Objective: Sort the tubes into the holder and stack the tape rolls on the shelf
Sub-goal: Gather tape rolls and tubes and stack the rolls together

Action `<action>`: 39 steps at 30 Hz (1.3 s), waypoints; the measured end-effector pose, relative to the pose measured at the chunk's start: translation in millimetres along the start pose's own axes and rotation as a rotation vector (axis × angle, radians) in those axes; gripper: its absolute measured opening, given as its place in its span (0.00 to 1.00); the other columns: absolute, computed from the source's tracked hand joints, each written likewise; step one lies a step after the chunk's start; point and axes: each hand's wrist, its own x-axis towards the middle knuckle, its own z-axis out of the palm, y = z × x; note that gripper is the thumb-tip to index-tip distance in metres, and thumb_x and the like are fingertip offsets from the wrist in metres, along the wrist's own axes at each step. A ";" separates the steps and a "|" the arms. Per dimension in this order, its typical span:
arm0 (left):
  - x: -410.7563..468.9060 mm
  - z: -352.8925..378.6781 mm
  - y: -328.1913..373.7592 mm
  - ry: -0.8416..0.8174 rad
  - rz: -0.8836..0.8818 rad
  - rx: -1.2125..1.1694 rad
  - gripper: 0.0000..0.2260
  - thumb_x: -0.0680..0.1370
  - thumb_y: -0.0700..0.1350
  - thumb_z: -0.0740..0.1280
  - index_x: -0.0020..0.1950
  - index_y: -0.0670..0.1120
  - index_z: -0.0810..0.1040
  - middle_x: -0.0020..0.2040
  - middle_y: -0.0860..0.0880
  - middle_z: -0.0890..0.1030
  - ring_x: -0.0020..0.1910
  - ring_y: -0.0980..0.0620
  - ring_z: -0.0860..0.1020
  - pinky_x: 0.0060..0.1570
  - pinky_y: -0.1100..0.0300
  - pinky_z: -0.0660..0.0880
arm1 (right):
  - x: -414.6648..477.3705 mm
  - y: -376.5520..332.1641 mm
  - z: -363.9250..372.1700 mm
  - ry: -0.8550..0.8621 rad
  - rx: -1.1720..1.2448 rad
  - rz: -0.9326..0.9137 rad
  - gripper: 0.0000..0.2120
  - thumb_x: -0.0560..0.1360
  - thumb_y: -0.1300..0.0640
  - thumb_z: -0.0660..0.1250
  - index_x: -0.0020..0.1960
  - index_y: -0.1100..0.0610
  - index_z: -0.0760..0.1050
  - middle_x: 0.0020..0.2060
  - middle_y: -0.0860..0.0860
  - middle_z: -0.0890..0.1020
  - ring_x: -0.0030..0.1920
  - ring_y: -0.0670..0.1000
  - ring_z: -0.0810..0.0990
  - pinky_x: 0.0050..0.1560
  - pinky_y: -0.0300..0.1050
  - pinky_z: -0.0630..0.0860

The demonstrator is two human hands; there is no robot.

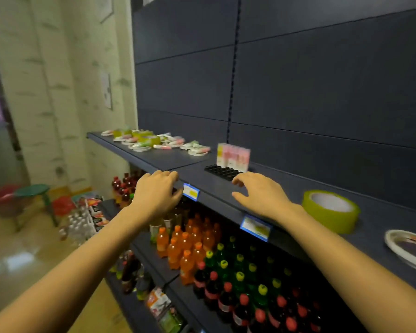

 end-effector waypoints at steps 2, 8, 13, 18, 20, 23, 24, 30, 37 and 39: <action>-2.8 1.9 -34.3 0.002 -0.020 0.024 0.13 0.77 0.54 0.59 0.52 0.46 0.73 0.51 0.48 0.80 0.52 0.47 0.77 0.46 0.55 0.70 | 24.5 -24.2 11.3 -0.022 0.023 -0.023 0.18 0.79 0.48 0.60 0.67 0.51 0.68 0.64 0.49 0.74 0.63 0.52 0.73 0.58 0.50 0.73; 7.0 21.9 -127.6 -0.075 -0.014 0.071 0.14 0.78 0.56 0.57 0.52 0.47 0.73 0.51 0.48 0.79 0.52 0.48 0.77 0.47 0.55 0.70 | 101.5 -93.2 47.0 -0.059 0.049 -0.052 0.19 0.79 0.48 0.59 0.68 0.52 0.68 0.65 0.50 0.73 0.63 0.52 0.73 0.57 0.49 0.73; 20.6 39.9 -190.7 -0.085 0.023 0.098 0.14 0.78 0.56 0.56 0.53 0.47 0.73 0.52 0.47 0.80 0.53 0.47 0.77 0.48 0.54 0.70 | 155.4 -141.8 72.5 -0.061 0.056 -0.028 0.19 0.79 0.47 0.59 0.68 0.51 0.68 0.64 0.50 0.73 0.63 0.53 0.73 0.54 0.49 0.72; 34.0 55.1 -237.0 -0.108 0.022 0.065 0.14 0.79 0.56 0.56 0.52 0.47 0.73 0.51 0.47 0.80 0.53 0.47 0.77 0.48 0.54 0.70 | 204.9 -177.5 92.6 -0.073 0.077 -0.010 0.18 0.78 0.47 0.60 0.67 0.50 0.69 0.64 0.49 0.74 0.62 0.53 0.73 0.55 0.49 0.72; 41.6 62.7 -250.7 -0.081 0.015 0.035 0.14 0.79 0.56 0.55 0.51 0.47 0.73 0.50 0.48 0.80 0.52 0.47 0.77 0.48 0.54 0.70 | 225.4 -185.1 98.0 -0.069 0.092 -0.008 0.18 0.78 0.47 0.60 0.66 0.51 0.69 0.63 0.49 0.74 0.62 0.54 0.73 0.56 0.50 0.72; 49.4 72.0 -259.6 -0.124 0.008 0.020 0.14 0.80 0.56 0.54 0.49 0.47 0.72 0.49 0.48 0.79 0.51 0.47 0.77 0.47 0.55 0.69 | 244.0 -186.2 104.1 -0.104 0.090 -0.003 0.18 0.78 0.48 0.60 0.66 0.51 0.69 0.63 0.51 0.74 0.62 0.54 0.73 0.60 0.52 0.72; 66.0 89.7 -278.6 -0.131 0.009 0.001 0.14 0.80 0.56 0.54 0.48 0.48 0.71 0.48 0.48 0.79 0.50 0.47 0.77 0.47 0.55 0.69 | 273.1 -190.4 121.3 -0.113 0.080 0.008 0.18 0.78 0.49 0.60 0.66 0.52 0.69 0.63 0.51 0.74 0.62 0.55 0.73 0.61 0.52 0.72; 103.9 127.0 -309.0 -0.090 0.037 -0.042 0.15 0.80 0.56 0.54 0.53 0.47 0.73 0.50 0.49 0.80 0.51 0.48 0.77 0.48 0.55 0.70 | 332.2 -178.2 147.9 -0.132 0.051 0.061 0.18 0.78 0.52 0.60 0.66 0.53 0.69 0.63 0.54 0.74 0.62 0.56 0.73 0.61 0.54 0.73; 188.9 188.3 -354.5 -0.151 0.118 -0.012 0.17 0.80 0.57 0.52 0.58 0.48 0.72 0.56 0.48 0.78 0.56 0.48 0.75 0.53 0.55 0.69 | 440.9 -141.0 189.7 -0.168 -0.008 0.200 0.18 0.77 0.56 0.61 0.66 0.59 0.69 0.62 0.60 0.74 0.60 0.59 0.75 0.60 0.52 0.73; 211.5 201.8 -365.0 -0.131 0.128 -0.035 0.17 0.80 0.56 0.53 0.59 0.48 0.73 0.59 0.48 0.78 0.58 0.48 0.75 0.54 0.54 0.69 | 465.4 -129.1 199.6 -0.166 -0.003 0.255 0.20 0.78 0.57 0.59 0.68 0.61 0.66 0.65 0.61 0.71 0.62 0.60 0.74 0.61 0.53 0.72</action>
